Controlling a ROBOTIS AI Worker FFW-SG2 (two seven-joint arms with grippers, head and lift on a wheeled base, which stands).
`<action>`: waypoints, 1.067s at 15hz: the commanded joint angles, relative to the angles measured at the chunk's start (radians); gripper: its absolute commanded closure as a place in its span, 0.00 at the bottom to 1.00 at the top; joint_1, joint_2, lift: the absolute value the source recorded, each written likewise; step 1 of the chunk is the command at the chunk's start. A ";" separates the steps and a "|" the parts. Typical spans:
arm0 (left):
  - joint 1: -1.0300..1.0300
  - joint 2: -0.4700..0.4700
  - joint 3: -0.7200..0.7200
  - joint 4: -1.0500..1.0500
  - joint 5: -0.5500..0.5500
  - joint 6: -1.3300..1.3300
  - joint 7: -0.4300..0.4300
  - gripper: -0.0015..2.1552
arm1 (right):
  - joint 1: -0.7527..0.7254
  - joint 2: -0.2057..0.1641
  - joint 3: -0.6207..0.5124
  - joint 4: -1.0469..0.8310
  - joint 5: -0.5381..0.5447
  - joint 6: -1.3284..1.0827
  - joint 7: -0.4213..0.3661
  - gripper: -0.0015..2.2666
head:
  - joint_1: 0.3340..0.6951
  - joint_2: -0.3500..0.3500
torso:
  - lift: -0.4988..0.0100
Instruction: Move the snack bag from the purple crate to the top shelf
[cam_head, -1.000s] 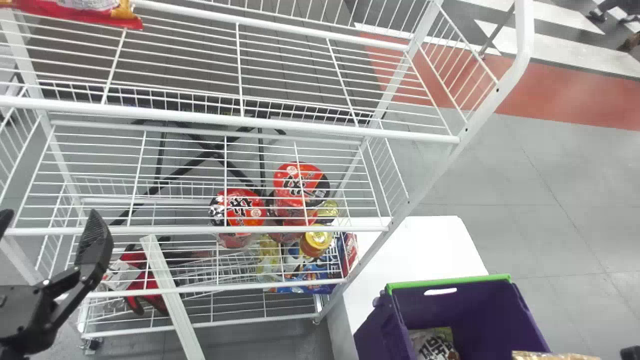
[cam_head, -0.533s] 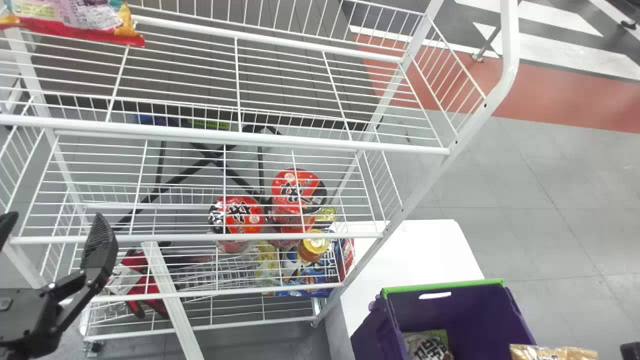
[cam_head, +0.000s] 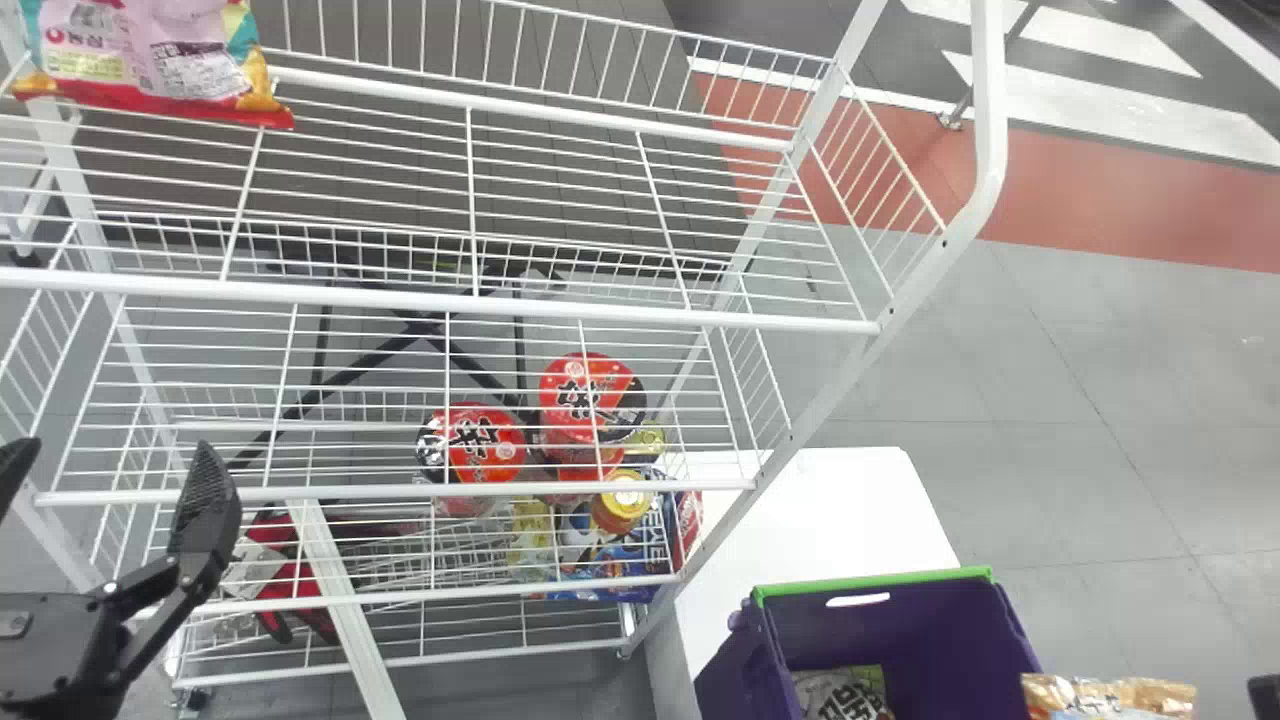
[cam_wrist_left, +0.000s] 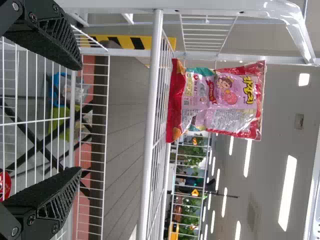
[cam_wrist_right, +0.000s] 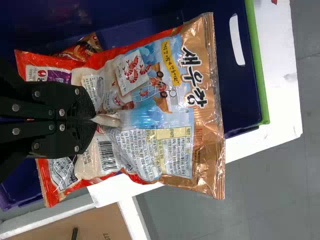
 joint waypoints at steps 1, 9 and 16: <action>0.001 0.000 0.000 -0.004 -0.003 0.001 0.000 0.05 | 0.000 0.001 0.005 -0.013 0.000 0.007 0.003 0.91 | 1.00 0.00 | 0.66; -0.005 0.000 -0.006 0.000 -0.008 0.020 0.000 0.05 | 0.000 0.001 0.013 -0.021 0.000 0.010 0.003 0.91 | 1.00 0.00 | 0.72; -0.013 -0.002 -0.011 0.008 -0.008 0.020 0.000 0.05 | -0.003 0.004 0.016 -0.024 0.000 0.007 0.002 0.91 | 1.00 0.00 | 0.78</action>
